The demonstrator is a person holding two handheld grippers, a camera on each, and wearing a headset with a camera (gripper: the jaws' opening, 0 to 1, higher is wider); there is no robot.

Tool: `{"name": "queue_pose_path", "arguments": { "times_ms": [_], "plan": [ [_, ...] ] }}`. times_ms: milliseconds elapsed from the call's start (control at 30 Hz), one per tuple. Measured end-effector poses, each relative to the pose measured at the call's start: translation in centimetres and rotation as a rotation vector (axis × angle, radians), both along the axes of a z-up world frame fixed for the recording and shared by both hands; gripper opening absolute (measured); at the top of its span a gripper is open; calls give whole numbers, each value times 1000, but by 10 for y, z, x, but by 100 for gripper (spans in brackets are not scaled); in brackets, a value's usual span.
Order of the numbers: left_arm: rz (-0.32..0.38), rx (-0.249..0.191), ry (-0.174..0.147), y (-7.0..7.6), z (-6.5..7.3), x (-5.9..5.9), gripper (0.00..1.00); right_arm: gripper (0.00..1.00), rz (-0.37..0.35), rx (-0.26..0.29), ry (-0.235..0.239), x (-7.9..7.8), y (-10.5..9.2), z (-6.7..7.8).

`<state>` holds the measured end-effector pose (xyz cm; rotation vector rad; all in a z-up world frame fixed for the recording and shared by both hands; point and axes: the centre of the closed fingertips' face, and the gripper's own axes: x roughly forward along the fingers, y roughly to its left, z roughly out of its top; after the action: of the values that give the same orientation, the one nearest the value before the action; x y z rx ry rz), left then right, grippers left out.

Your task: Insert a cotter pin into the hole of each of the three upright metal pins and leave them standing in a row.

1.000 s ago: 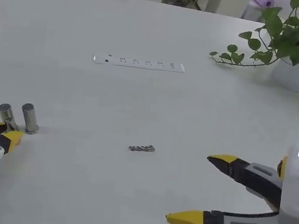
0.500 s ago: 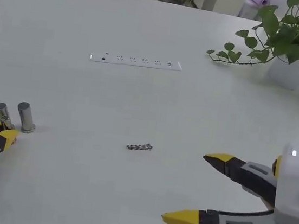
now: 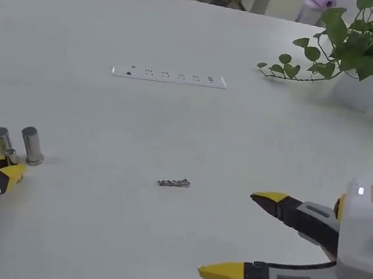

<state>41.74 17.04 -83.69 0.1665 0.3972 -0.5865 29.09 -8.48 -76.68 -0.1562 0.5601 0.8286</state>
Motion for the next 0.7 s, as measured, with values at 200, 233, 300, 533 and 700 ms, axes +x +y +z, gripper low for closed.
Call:
{"name": "queue_pose_path", "arguments": {
  "times_ms": [200,233,300,533,700],
  "plan": [
    [-37,-13,14,-13,1,-11,7,87,9,-2,4,-2,3,-1],
    [-38,-16,14,-14,2,-12,7,87,10,-4,4,-2,3,-2],
    [-47,-12,6,-18,4,-15,7,87,12,-5,4,-3,4,-2],
    [-80,-24,6,-32,10,-28,7,87,13,-5,5,-4,4,-2],
    [-107,-31,8,-43,12,-37,7,87,16,-6,5,-6,6,-2]
  ]
}}
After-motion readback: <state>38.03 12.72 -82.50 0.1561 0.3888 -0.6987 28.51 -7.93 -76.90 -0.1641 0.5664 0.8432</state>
